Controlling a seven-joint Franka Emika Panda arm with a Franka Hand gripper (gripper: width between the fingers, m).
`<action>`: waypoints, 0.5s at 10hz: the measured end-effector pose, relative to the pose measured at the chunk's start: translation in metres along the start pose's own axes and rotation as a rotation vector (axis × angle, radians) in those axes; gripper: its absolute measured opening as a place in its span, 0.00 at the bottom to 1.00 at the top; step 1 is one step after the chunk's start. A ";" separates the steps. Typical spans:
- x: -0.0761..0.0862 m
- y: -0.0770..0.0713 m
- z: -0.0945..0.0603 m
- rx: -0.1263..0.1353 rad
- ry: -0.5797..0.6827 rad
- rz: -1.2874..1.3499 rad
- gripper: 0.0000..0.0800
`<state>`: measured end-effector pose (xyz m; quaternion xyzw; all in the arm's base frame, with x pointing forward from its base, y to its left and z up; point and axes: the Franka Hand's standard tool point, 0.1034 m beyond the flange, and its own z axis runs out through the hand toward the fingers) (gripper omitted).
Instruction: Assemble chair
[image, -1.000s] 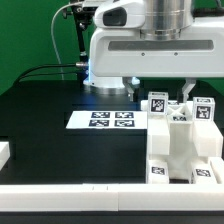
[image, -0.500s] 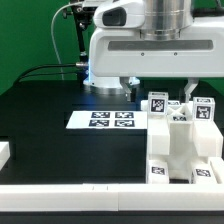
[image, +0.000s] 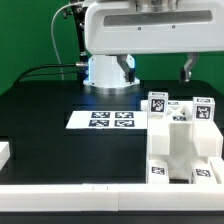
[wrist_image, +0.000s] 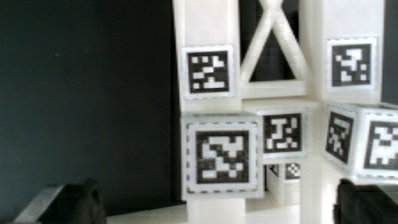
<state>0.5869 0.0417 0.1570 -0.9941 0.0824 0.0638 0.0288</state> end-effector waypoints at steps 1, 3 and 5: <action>0.005 -0.001 0.000 0.001 0.037 -0.001 0.81; 0.011 -0.004 0.003 0.009 0.218 -0.010 0.81; 0.007 -0.002 0.014 0.004 0.284 -0.014 0.81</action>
Offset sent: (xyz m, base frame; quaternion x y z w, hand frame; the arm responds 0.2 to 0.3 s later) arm -0.0059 0.0052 -0.0077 0.0097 0.2056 0.0053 0.9786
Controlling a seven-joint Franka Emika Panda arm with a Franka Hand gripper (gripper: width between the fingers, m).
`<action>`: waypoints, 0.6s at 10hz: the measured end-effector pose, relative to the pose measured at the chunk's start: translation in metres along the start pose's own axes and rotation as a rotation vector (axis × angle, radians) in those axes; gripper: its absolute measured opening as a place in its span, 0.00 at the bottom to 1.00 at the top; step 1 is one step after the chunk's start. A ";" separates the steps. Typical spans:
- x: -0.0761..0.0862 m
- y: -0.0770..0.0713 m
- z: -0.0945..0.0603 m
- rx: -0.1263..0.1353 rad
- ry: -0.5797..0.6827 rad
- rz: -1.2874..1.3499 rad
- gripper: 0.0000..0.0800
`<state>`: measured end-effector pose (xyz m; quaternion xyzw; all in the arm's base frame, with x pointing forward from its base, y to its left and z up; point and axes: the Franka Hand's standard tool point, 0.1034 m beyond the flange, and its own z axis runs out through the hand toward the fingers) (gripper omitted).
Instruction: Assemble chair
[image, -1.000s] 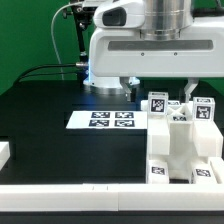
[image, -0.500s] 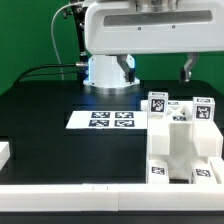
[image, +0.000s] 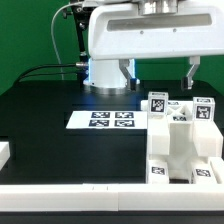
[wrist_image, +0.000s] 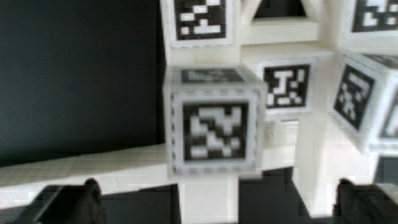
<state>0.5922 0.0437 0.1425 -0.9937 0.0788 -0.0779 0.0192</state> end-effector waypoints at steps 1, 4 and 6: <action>-0.001 0.001 0.004 -0.004 -0.005 0.000 0.81; -0.012 0.003 0.013 -0.013 -0.079 0.001 0.81; -0.009 0.003 0.013 -0.014 -0.086 0.001 0.80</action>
Offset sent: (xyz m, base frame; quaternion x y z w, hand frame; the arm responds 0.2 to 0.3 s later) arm -0.0023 -0.0016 -0.0057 -0.0165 -0.0667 0.0068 0.9976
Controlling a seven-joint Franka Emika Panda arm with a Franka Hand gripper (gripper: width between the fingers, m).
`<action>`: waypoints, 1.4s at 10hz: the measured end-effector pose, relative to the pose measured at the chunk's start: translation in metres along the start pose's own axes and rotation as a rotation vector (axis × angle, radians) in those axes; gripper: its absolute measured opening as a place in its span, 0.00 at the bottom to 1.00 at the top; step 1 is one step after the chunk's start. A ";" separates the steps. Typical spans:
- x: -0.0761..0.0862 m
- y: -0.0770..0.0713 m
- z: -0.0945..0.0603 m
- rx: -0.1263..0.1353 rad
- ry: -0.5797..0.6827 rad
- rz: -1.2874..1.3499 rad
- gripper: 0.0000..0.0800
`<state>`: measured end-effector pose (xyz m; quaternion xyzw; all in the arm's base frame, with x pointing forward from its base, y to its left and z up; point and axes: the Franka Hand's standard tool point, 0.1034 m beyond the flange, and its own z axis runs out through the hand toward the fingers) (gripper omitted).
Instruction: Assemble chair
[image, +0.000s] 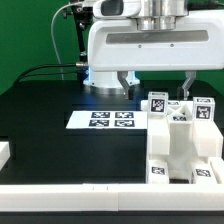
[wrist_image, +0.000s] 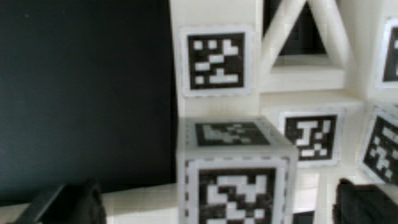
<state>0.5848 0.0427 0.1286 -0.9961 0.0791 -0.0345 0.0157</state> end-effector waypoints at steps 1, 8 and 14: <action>0.000 0.000 0.000 0.000 -0.001 0.000 0.80; 0.000 0.000 0.000 0.000 -0.001 0.026 0.35; 0.002 0.000 0.002 0.013 0.004 0.816 0.35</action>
Offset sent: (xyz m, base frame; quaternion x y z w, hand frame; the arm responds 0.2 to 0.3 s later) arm 0.0000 0.0000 0.0000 0.0000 0.0000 0.0000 1.0000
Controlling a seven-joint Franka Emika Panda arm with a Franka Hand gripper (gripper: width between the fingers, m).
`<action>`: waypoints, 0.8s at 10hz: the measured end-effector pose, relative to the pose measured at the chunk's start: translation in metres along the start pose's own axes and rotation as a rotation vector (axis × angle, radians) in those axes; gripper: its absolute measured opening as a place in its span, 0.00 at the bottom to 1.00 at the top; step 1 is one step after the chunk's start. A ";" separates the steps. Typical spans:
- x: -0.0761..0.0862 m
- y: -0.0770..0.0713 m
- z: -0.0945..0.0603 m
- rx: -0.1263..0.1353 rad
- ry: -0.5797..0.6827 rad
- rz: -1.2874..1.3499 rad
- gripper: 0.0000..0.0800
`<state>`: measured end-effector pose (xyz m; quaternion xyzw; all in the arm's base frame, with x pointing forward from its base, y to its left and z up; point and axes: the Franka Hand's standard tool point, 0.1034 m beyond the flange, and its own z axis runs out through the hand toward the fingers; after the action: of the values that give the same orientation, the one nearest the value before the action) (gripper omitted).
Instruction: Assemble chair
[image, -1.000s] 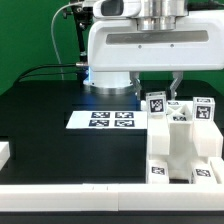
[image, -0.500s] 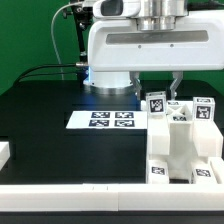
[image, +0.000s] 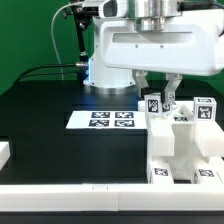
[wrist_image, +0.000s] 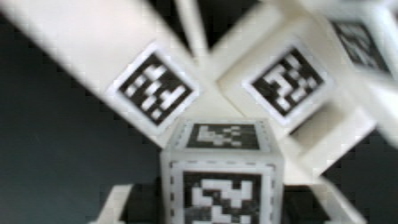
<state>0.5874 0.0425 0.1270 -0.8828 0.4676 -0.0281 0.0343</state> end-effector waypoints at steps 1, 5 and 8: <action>0.001 -0.001 0.000 0.008 -0.008 0.150 0.35; 0.001 0.000 0.001 0.020 -0.024 0.278 0.35; -0.001 -0.004 -0.001 0.013 -0.027 -0.007 0.79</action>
Offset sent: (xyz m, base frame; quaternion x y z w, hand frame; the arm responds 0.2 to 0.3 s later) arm 0.0000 0.0000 0.0000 0.0000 0.0000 0.0000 1.0000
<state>0.5897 0.0451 0.1287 -0.8845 0.4638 -0.0197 0.0463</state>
